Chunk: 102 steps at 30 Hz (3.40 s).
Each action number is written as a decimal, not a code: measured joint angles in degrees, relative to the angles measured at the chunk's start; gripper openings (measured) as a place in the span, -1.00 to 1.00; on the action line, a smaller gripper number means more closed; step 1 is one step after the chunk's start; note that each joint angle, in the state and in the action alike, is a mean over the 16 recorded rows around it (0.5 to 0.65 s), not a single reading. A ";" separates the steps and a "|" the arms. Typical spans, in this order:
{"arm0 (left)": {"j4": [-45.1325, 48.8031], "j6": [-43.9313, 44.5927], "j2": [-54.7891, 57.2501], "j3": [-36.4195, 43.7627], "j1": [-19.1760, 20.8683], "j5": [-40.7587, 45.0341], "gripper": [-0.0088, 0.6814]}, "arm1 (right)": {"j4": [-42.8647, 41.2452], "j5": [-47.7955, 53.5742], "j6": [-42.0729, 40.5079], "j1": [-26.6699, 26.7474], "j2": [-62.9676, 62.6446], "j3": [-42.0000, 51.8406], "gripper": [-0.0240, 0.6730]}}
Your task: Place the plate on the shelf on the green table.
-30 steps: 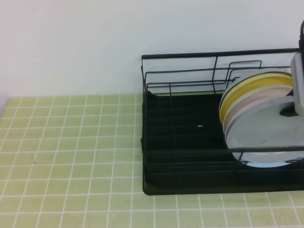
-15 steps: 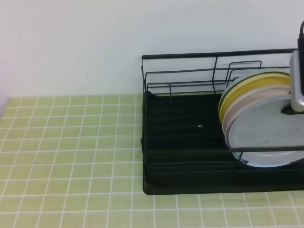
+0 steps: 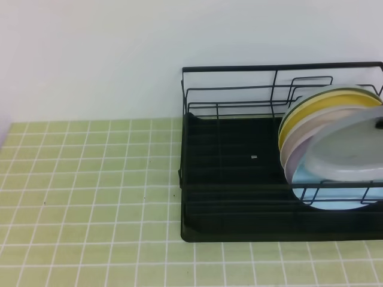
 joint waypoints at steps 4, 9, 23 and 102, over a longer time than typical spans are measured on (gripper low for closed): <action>0.43 0.00 0.00 0.00 0.00 0.11 -0.98 | 1.59 -0.83 -2.03 -0.05 -0.87 1.25 -0.59; 0.97 0.03 0.00 0.00 0.00 0.25 -0.98 | 3.39 -3.86 -5.02 -0.05 -1.10 4.54 -0.59; 1.71 0.49 0.00 0.00 0.00 0.18 -0.98 | 5.43 -14.58 -9.36 -0.05 -1.45 13.86 -0.59; 2.20 0.70 0.00 0.00 0.00 1.36 -0.98 | 4.42 -8.94 4.72 -0.16 -4.58 16.51 -0.89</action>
